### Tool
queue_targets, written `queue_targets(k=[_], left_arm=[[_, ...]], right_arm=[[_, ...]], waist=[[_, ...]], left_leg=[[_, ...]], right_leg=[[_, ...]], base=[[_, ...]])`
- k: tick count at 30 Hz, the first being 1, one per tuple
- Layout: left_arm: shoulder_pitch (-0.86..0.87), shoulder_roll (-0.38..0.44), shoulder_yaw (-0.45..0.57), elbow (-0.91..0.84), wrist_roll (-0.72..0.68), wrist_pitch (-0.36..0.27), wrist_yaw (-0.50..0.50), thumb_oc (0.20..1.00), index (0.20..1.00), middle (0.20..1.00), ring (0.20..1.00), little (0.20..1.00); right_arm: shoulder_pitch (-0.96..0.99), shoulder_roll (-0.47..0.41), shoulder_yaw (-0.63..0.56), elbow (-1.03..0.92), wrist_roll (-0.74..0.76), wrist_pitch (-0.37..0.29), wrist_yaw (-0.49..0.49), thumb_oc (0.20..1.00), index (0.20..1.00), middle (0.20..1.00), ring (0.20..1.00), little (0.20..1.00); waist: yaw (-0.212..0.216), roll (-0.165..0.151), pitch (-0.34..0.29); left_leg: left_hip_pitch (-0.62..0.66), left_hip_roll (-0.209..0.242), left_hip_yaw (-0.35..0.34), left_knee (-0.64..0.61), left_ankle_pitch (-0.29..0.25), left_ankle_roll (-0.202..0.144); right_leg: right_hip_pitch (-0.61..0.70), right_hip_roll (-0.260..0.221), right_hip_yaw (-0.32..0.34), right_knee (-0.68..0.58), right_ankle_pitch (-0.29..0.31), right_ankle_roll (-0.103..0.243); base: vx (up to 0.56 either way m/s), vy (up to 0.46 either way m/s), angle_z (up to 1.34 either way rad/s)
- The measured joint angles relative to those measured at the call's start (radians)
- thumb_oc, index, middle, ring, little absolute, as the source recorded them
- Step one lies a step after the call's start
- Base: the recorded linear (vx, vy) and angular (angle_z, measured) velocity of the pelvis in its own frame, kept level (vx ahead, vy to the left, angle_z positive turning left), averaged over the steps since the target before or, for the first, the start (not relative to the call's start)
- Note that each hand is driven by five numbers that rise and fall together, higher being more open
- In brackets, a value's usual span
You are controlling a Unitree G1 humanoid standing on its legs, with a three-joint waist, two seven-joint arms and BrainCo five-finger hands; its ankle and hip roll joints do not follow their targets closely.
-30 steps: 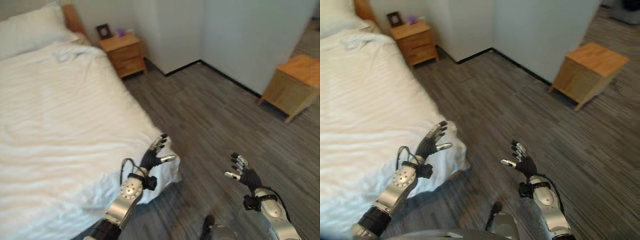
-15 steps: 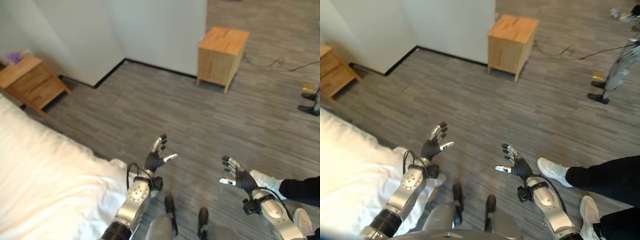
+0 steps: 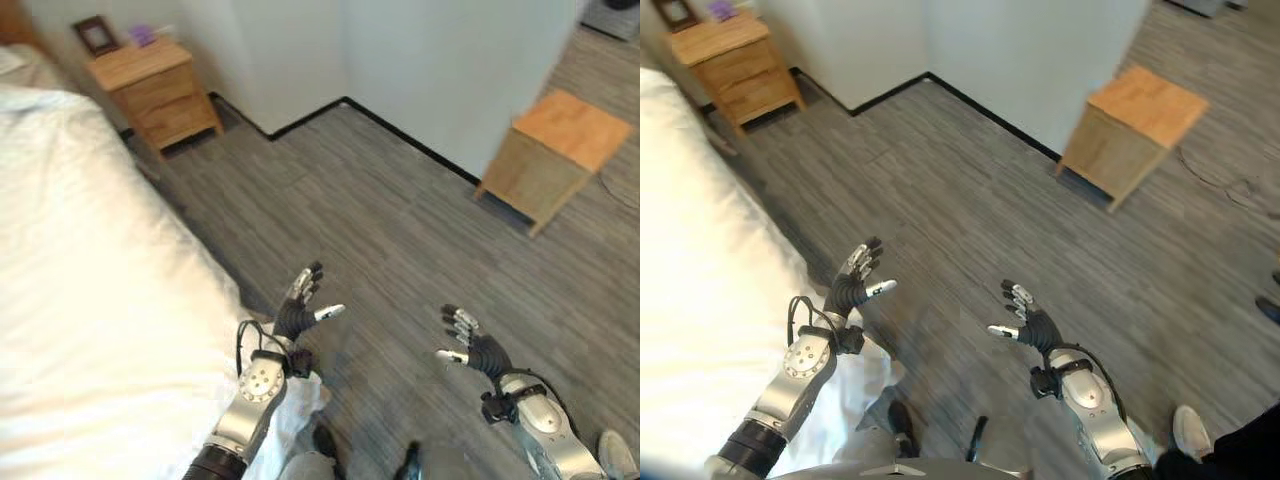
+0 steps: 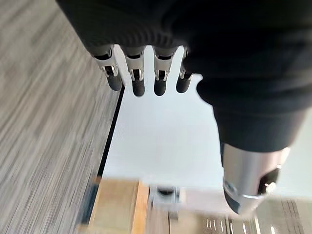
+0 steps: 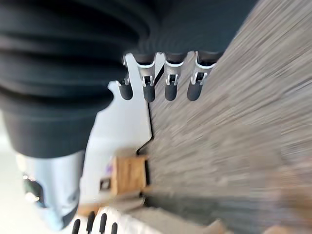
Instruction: Making the bed.
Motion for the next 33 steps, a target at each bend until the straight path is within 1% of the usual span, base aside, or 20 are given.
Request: queue_targets(k=[1, 4, 5, 6, 7, 8, 9, 11, 13, 17, 19, 22, 23, 24, 25, 28, 29, 30, 32, 33], left_arm=[[-0.012, -0.002, -0.007, -0.011, 0.0, 0.001, -0.001, 1.0, 1.0, 1.0, 1.0, 1.0], [-0.014, -0.001, -0.008, -0.023, 0.0, 0.0, -0.003, 1.0, 1.0, 1.0, 1.0, 1.0], [-0.007, 0.014, -0.01, -0.022, 0.0, 0.0, -0.003, 1.0, 1.0, 1.0, 1.0, 1.0], [0.003, 0.035, -0.008, -0.021, 0.001, 0.0, -0.004, 1.0, 1.0, 1.0, 1.0, 1.0], [0.002, 0.046, -0.008, -0.014, 0.001, 0.0, -0.006, 1.0, 1.0, 1.0, 1.0, 1.0], [-0.005, 0.04, -0.01, -0.002, 0.0, 0.003, -0.009, 1.0, 1.0, 1.0, 1.0, 1.0], [0.001, 0.031, -0.011, -0.001, 0.0, 0.003, -0.017, 1.0, 1.0, 1.0, 1.0, 1.0], [0.048, 0.011, -0.018, -0.007, -0.001, 0.002, -0.037, 1.0, 1.0, 1.0, 1.0, 1.0], [0.065, -0.002, -0.016, -0.012, -0.002, 0.002, -0.057, 1.0, 1.0, 1.0, 1.0, 1.0], [0.091, -0.016, 0.019, -0.019, -0.004, -0.001, -0.08, 1.0, 1.0, 1.0, 1.0, 1.0], [0.092, -0.015, 0.024, -0.02, -0.022, 0.001, -0.089, 1.0, 1.0, 1.0, 1.0, 1.0], [0.075, -0.018, 0.042, -0.018, -0.055, 0.002, -0.091, 1.0, 1.0, 1.0, 1.0, 1.0], [0.073, -0.023, 0.044, -0.019, -0.078, 0.002, -0.09, 1.0, 1.0, 1.0, 1.0, 1.0], [0.069, -0.028, 0.043, -0.02, -0.101, 0.003, -0.091, 1.0, 1.0, 1.0, 1.0, 1.0], [0.069, -0.037, 0.042, -0.017, -0.115, 0.004, -0.09, 1.0, 1.0, 1.0, 1.0, 1.0], [0.033, -0.045, 0.012, -0.017, -0.122, 0.004, -0.091, 1.0, 1.0, 1.0, 1.0, 1.0], [0.033, -0.045, 0.012, -0.017, -0.122, 0.004, -0.091, 1.0, 1.0, 1.0, 1.0, 1.0], [0.024, -0.064, 0.009, -0.015, -0.121, 0.004, -0.088, 1.0, 1.0, 1.0, 1.0, 1.0], [0.03, -0.07, 0.009, -0.016, -0.121, 0.008, -0.086, 1.0, 1.0, 1.0, 1.0, 1.0], [0.038, -0.072, 0.008, -0.016, -0.121, 0.014, -0.087, 1.0, 1.0, 1.0, 1.0, 1.0]], right_arm=[[-0.001, -0.005, -0.003, -0.023, -0.018, 0.0, 0.0, 1.0, 1.0, 1.0, 1.0, 1.0], [-0.016, -0.008, 0.0, -0.015, -0.025, 0.0, 0.0, 1.0, 1.0, 1.0, 1.0, 1.0], [-0.014, -0.004, 0.007, -0.012, -0.027, 0.001, -0.001, 1.0, 1.0, 1.0, 1.0, 1.0], [-0.016, 0.001, 0.013, -0.011, -0.03, -0.001, 0.0, 1.0, 1.0, 1.0, 1.0, 1.0], [-0.014, 0.004, 0.014, -0.003, -0.031, -0.001, 0.0, 1.0, 1.0, 1.0, 1.0, 1.0], [-0.007, 0.008, 0.008, 0.013, -0.032, 0.002, -0.001, 1.0, 1.0, 1.0, 1.0, 1.0], [-0.013, 0.006, 0.007, 0.028, -0.04, 0.006, -0.002, 1.0, 1.0, 1.0, 1.0, 1.0], [-0.033, -0.018, -0.006, 0.044, -0.07, 0.01, -0.001, 1.0, 1.0, 1.0, 1.0, 1.0], [-0.023, -0.02, -0.012, 0.041, -0.071, 0.011, 0.002, 1.0, 1.0, 1.0, 1.0, 1.0], [-0.016, -0.026, -0.011, 0.033, -0.073, 0.011, 0.023, 1.0, 1.0, 1.0, 1.0, 1.0], [-0.009, -0.025, -0.018, 0.024, -0.103, 0.011, 0.024, 1.0, 1.0, 1.0, 1.0, 1.0], [-0.023, -0.024, -0.021, 0.018, -0.109, 0.012, 0.02, 1.0, 1.0, 1.0, 1.0, 1.0], [-0.028, -0.025, -0.023, 0.015, -0.109, 0.012, 0.018, 1.0, 1.0, 1.0, 1.0, 1.0], [-0.026, -0.022, -0.028, 0.004, -0.109, 0.014, 0.012, 1.0, 1.0, 1.0, 1.0, 1.0], [-0.026, -0.02, -0.026, 0.001, -0.109, 0.014, 0.006, 1.0, 1.0, 1.0, 1.0, 1.0], [-0.035, -0.016, -0.034, -0.019, -0.11, 0.013, -0.023, 1.0, 1.0, 1.0, 1.0, 1.0], [-0.035, -0.016, -0.034, -0.019, -0.11, 0.013, -0.023, 1.0, 1.0, 1.0, 1.0, 1.0], [-0.048, -0.016, -0.028, -0.002, -0.112, 0.02, -0.03, 1.0, 1.0, 1.0, 1.0, 1.0], [-0.063, -0.015, -0.024, -0.001, -0.12, 0.027, -0.042, 1.0, 1.0, 1.0, 1.0, 1.0], [-0.073, -0.012, -0.016, -0.001, -0.147, 0.03, -0.048, 1.0, 1.0, 1.0, 1.0, 1.0]], waist=[[-0.012, 0.028, 0.011], [-0.04, 0.038, 0.017], [-0.038, 0.0, 0.007], [-0.033, -0.034, -0.01], [-0.04, -0.054, -0.02], [-0.062, -0.063, -0.022], [-0.059, -0.06, -0.019], [-0.059, -0.02, -0.014], [-0.094, 0.017, 0.004], [-0.103, 0.023, 0.029], [-0.098, 0.013, 0.042], [-0.078, -0.011, 0.074], [-0.073, -0.007, 0.085], [-0.063, -0.012, 0.099], [-0.056, -0.019, 0.107], [-0.063, -0.004, 0.117], [-0.063, -0.004, 0.117], [-0.048, 0.009, 0.122], [-0.042, 0.034, 0.118], [-0.031, 0.042, 0.12]], left_leg=[[-0.007, 0.01, -0.069, 0.001, 0.003, -0.001], [-0.02, 0.042, -0.18, 0.012, 0.02, -0.016], [-0.015, 0.037, -0.215, 0.013, 0.02, -0.023], [-0.015, 0.033, -0.262, 0.007, 0.011, -0.039], [-0.023, 0.044, -0.33, 0.002, -0.009, -0.094], [-0.022, 0.049, -0.348, 0.002, -0.001, -0.137], [-0.024, 0.066, -0.335, 0.011, -0.006, -0.146], [-0.007, 0.071, -0.302, 0.044, -0.027, -0.174], [0.035, 0.064, -0.275, 0.028, -0.027, -0.175], [0.03, 0.097, -0.284, 0.058, -0.031, -0.185], [-0.009, 0.095, -0.285, 0.136, -0.045, -0.207], [-0.172, 0.078, -0.335, 0.435, -0.048, -0.223], [-0.212, 0.089, -0.331, 0.52, -0.038, -0.22], [-0.256, 0.107, -0.277, 0.627, -0.012, -0.22], [-0.271, 0.123, -0.263, 0.649, -0.021, -0.221], [-0.27, 0.125, -0.149, 0.412, -0.009, -0.203], [-0.27, 0.125, -0.149, 0.412, -0.009, -0.203], [-0.27, 0.076, -0.146, 0.217, -0.001, -0.2], [-0.26, 0.054, -0.142, 0.114, 0.021, -0.169], [-0.244, 0.041, -0.168, 0.067, 0.058, -0.128]], right_leg=[[-0.005, 0.003, 0.007, -0.108, -0.041, -0.027], [0.011, 0.032, 0.108, -0.488, -0.01, -0.03], [0.032, 0.032, 0.155, -0.699, 0.11, -0.021], [0.051, 0.028, 0.193, -0.824, 0.149, -0.026], [0.076, 0.038, 0.226, -0.902, 0.167, -0.023], [0.105, 0.052, 0.214, -0.911, 0.259, -0.023], [0.1, 0.061, 0.188, -0.885, 0.295, -0.053], [0.091, 0.1, 0.154, -0.834, 0.266, -0.083], [0.129, 0.117, 0.086, -0.81, 0.233, -0.112], [0.137, 0.153, 0.058, -0.779, 0.176, -0.11], [0.136, 0.145, 0.068, -0.784, 0.18, -0.115], [0.13, 0.135, 0.087, -0.79, 0.169, -0.14], [0.142, 0.141, 0.09, -0.799, 0.17, -0.146], [0.163, 0.137, 0.091, -0.82, 0.197, -0.178], [0.177, 0.137, 0.084, -0.83, 0.199, -0.188], [0.17, 0.133, 0.059, -0.859, 0.204, -0.206], [0.17, 0.133, 0.059, -0.859, 0.204, -0.206], [0.174, 0.148, 0.065, -0.886, 0.219, -0.196], [0.183, 0.171, 0.065, -0.909, 0.226, -0.186], [0.191, 0.188, 0.076, -0.914, 0.226, -0.185]], base=[[0.27, -0.161, 1.62], [0.33, -0.226, 1.51], [0.47, -0.304, 1.3], [0.43, -0.289, 1.47], [0.36, -0.203, 1.5], [0.34, -0.203, 1.42], [0.36, -0.223, 0.99], [0.33, -0.234, 0.43], [0.29, -0.235, 0.72], [0.18, -0.197, 0.25], [0.06, -0.204, 0.02], [0.11, -0.25, -0.11], [0.14, -0.149, -0.09], [0.13, -0.011, -0.02], [0.3, 0.042, 0.02], [0.26, 0.062, 0.24], [0.26, 0.043, 0.19], [0.21, 0.029, 0.05], [0.29, 0.06, -0.14], [0.28, 0.059, -0.47]])
